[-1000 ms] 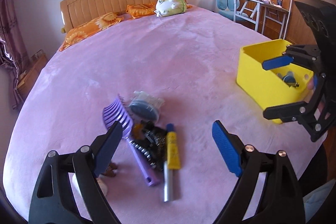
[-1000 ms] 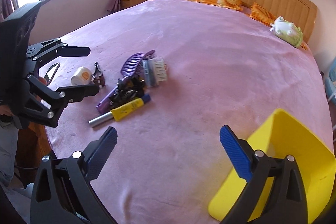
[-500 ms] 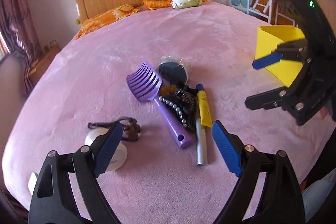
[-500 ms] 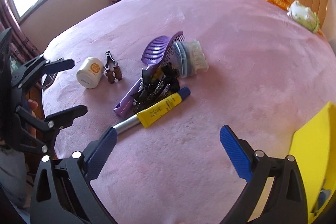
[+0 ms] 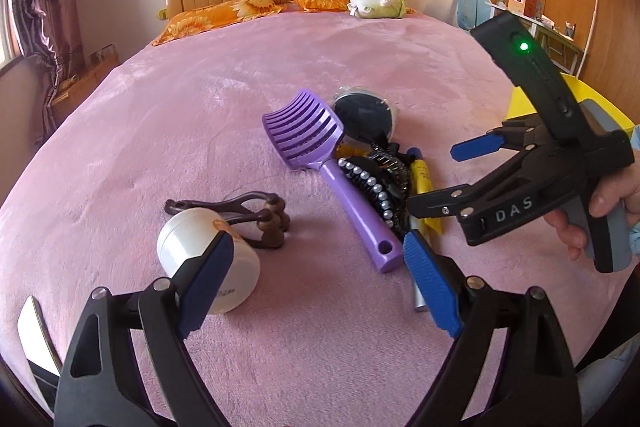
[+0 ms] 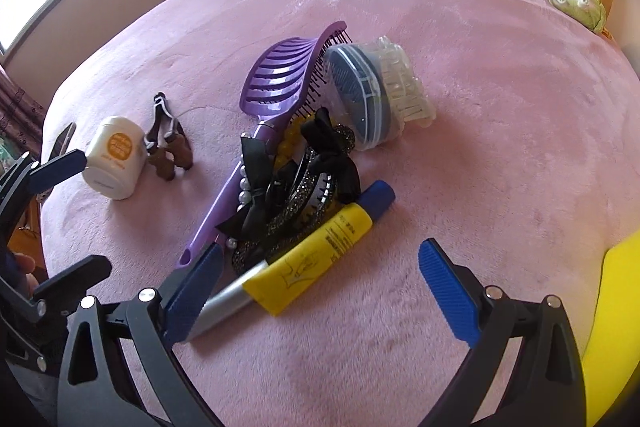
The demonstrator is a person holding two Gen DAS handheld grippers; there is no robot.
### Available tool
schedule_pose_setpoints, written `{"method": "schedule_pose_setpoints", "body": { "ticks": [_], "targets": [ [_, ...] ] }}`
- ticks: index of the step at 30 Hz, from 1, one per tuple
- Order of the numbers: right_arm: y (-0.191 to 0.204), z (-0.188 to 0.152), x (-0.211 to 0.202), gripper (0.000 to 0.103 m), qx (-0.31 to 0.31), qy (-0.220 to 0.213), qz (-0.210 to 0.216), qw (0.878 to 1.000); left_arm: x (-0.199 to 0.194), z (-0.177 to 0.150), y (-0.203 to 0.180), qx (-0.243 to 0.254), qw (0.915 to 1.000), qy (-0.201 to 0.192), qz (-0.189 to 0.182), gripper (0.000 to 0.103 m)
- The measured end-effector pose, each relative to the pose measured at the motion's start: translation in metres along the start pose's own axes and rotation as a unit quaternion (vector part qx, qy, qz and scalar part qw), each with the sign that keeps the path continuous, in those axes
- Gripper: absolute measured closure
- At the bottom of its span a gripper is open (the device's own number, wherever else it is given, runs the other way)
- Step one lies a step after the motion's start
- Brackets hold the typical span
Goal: Organize jewelry
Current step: 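Close the right tool on the yellow blue-capped tube, then lift and carry the yellow tube with the right tool over the bin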
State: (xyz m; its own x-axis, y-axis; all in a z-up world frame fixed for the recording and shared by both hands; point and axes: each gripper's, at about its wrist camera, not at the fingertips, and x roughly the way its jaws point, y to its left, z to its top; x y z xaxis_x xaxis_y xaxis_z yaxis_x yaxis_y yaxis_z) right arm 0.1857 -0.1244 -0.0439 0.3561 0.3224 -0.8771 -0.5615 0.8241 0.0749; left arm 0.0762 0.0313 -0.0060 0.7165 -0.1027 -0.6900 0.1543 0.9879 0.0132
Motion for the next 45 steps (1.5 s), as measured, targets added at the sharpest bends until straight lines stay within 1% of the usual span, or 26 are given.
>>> {"method": "schedule_pose_setpoints", "body": {
  "ticks": [1, 2, 6, 8, 9, 11, 12, 13, 14, 15, 17, 19, 20, 26, 31, 40, 45],
  "targets": [
    [0.001, 0.001, 0.003, 0.022, 0.0, 0.002, -0.003, 1.0, 0.001, -0.002, 0.002, -0.002, 1.0, 0.001, -0.002, 0.018],
    [0.002, 0.002, 0.008, 0.032, 0.0, 0.008, -0.008, 1.0, 0.001, -0.002, 0.002, -0.003, 1.0, 0.001, -0.004, 0.018],
    [0.004, 0.004, 0.017, 0.032, 0.003, 0.012, -0.008, 1.0, -0.001, -0.005, 0.003, -0.007, 0.9999, -0.005, -0.013, 0.018],
    [0.005, 0.003, 0.02, 0.037, 0.003, 0.021, 0.001, 1.0, -0.002, -0.006, 0.002, -0.009, 0.9998, -0.008, -0.018, 0.018],
    [0.007, 0.004, 0.021, 0.038, 0.002, 0.025, 0.004, 1.0, -0.002, -0.007, 0.001, -0.009, 0.9997, -0.009, -0.019, 0.018],
    [0.012, 0.002, 0.023, 0.044, -0.011, 0.032, 0.002, 0.999, -0.002, -0.008, 0.001, -0.011, 0.9997, -0.01, -0.022, 0.018],
    [0.014, 0.001, 0.022, 0.046, -0.016, 0.031, -0.003, 0.999, -0.002, -0.008, 0.001, -0.011, 0.9996, -0.01, -0.023, 0.018],
    [0.016, 0.0, 0.021, 0.049, -0.015, 0.031, -0.003, 0.999, -0.002, -0.008, 0.001, -0.012, 0.9996, -0.01, -0.023, 0.018],
    [0.015, 0.0, 0.02, 0.056, -0.011, 0.031, 0.0, 0.999, -0.003, -0.009, 0.001, -0.013, 0.9996, -0.01, -0.023, 0.018],
    [0.015, -0.002, 0.018, 0.059, -0.008, 0.031, 0.001, 0.999, -0.003, -0.009, 0.001, -0.014, 0.9996, -0.01, -0.023, 0.018],
    [0.013, -0.003, 0.015, 0.076, -0.003, 0.028, 0.0, 1.0, -0.003, -0.009, 0.002, -0.016, 0.9996, -0.009, -0.022, 0.018],
    [0.013, -0.007, 0.007, 0.082, 0.004, 0.024, 0.014, 1.0, -0.004, -0.01, 0.001, -0.015, 0.9996, -0.009, -0.022, 0.018],
    [0.012, -0.007, 0.004, 0.083, 0.005, 0.023, 0.02, 1.0, -0.004, -0.01, 0.0, -0.015, 0.9996, -0.01, -0.022, 0.018],
    [0.02, -0.019, -0.02, 0.086, -0.012, 0.006, 0.028, 1.0, -0.008, -0.007, -0.007, -0.006, 0.9997, -0.01, -0.021, 0.018],
    [0.02, -0.029, -0.037, 0.086, -0.023, -0.006, 0.026, 0.999, -0.007, 0.0, -0.022, 0.006, 0.9998, -0.007, -0.02, 0.018],
    [-0.01, -0.053, -0.062, 0.086, -0.01, -0.03, 0.024, 0.999, -0.012, 0.02, -0.068, 0.044, 0.9987, -0.009, -0.023, 0.018],
    [-0.029, -0.07, -0.074, 0.086, 0.005, -0.044, 0.031, 0.999, -0.016, 0.032, -0.097, 0.067, 0.9973, -0.012, -0.028, 0.018]
  ]
}}
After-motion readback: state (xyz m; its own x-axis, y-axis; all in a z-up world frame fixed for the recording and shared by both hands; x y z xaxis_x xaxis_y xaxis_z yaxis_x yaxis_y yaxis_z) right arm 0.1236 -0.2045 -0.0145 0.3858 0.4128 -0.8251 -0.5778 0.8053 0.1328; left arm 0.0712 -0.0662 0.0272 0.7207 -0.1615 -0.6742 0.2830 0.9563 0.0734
